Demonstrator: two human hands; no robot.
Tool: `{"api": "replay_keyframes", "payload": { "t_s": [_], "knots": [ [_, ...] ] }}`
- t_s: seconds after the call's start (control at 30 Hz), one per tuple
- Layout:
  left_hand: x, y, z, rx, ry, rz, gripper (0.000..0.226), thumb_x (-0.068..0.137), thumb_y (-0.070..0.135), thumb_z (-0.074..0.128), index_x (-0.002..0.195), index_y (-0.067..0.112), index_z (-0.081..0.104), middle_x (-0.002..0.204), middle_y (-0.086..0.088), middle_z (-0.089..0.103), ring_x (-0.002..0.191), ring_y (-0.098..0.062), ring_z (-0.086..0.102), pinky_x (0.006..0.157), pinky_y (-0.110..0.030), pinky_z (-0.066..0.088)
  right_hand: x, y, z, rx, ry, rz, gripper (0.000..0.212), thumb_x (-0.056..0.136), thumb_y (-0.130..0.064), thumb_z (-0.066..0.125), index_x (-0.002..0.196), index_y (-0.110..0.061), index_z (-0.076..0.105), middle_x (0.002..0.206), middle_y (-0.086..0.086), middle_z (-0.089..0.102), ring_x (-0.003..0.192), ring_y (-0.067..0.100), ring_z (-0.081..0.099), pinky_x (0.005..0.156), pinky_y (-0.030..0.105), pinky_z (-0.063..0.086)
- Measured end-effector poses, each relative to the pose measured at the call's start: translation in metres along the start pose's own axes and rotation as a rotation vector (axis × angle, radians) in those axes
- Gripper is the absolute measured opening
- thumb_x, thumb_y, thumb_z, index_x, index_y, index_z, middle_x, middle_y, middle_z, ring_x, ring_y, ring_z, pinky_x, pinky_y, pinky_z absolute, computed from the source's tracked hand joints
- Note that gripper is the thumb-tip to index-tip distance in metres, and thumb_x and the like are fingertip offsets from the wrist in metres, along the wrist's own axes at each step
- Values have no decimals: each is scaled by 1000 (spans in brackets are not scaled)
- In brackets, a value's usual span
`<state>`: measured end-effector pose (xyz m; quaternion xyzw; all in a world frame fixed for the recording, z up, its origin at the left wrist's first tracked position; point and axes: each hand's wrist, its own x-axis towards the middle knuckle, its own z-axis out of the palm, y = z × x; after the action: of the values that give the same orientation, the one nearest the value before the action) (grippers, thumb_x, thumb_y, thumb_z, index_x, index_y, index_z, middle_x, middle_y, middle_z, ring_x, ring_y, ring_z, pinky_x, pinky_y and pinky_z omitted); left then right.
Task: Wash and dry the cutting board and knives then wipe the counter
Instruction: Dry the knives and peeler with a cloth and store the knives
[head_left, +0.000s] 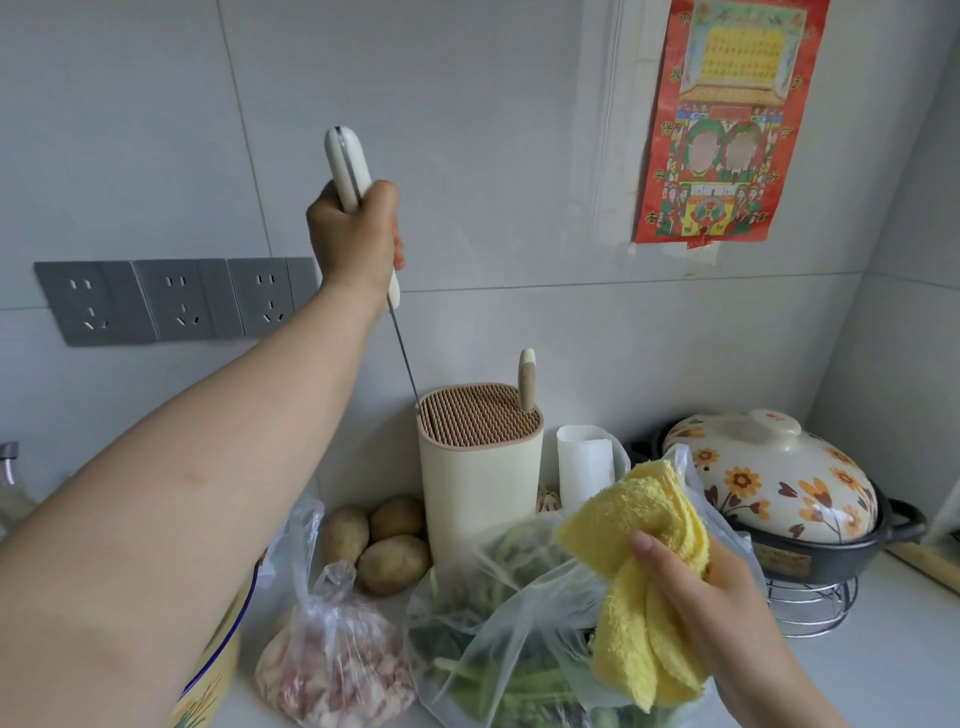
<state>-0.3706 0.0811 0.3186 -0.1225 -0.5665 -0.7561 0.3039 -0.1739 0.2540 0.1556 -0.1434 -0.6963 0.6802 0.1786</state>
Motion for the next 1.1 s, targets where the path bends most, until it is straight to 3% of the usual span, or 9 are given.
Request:
{"api": "replay_keyframes", "payload": {
  "t_s": [0.17,0.47,0.63,0.77,0.83,0.9,1.0,1.07,1.1],
  "knots": [
    [8,7,-7,-27,38,7,9,58,17,44,56,15,36,32,9,31,30,-12,28,38,-16,26,1,0,3,12,10,8,8,82,-14,63,75,-17,61,63,-1,65,66,17,60,55,26,43],
    [-2,0,-4,-48,-39,-43,12,58,17,44,56,14,32,32,9,31,29,-12,26,38,-15,24,-1,-1,7,44,-8,57,5,82,-16,61,81,-20,58,78,6,64,76,23,61,64,32,48],
    [-10,-12,0,-20,-113,-83,12,59,17,45,57,14,33,32,10,32,30,-11,27,38,-15,25,-3,0,4,66,-15,68,3,81,-16,61,80,-18,59,75,6,65,76,25,62,68,34,51],
    [-13,-22,5,73,-214,-88,11,62,20,49,59,15,39,32,8,38,31,-9,34,39,-16,32,-8,3,2,71,-33,70,6,79,-20,68,78,-18,63,61,0,69,65,20,66,57,27,55],
    [-19,-35,5,147,-259,-124,15,70,18,53,61,15,42,35,8,42,30,-7,37,42,-18,36,-10,3,0,55,-78,62,38,52,-47,83,72,-17,69,64,2,71,61,15,68,57,26,56],
    [-23,-55,3,228,-265,-173,21,83,15,54,65,16,44,47,3,45,31,-4,40,46,-20,40,-13,2,-2,47,-98,53,69,13,-70,78,70,-31,73,68,1,73,62,13,70,57,27,57],
    [-30,-86,-4,350,-258,-210,15,90,21,53,79,12,48,69,-5,50,55,-11,53,60,-25,43,-15,1,-8,68,-123,26,76,3,-74,72,68,-35,72,65,1,72,59,14,69,51,23,55],
    [-35,-100,-10,538,-273,-193,26,91,29,52,103,5,50,88,-10,52,81,-22,52,72,-26,36,-15,2,-12,44,-129,14,77,5,-57,78,70,-18,71,62,2,71,54,14,67,47,22,52],
    [-38,-104,-12,594,-274,-199,36,92,31,51,112,2,48,96,-13,53,89,-24,51,74,-25,34,-15,2,-13,58,-131,19,67,13,-47,77,71,-13,68,59,3,70,52,15,66,44,21,51]
  ]
}}
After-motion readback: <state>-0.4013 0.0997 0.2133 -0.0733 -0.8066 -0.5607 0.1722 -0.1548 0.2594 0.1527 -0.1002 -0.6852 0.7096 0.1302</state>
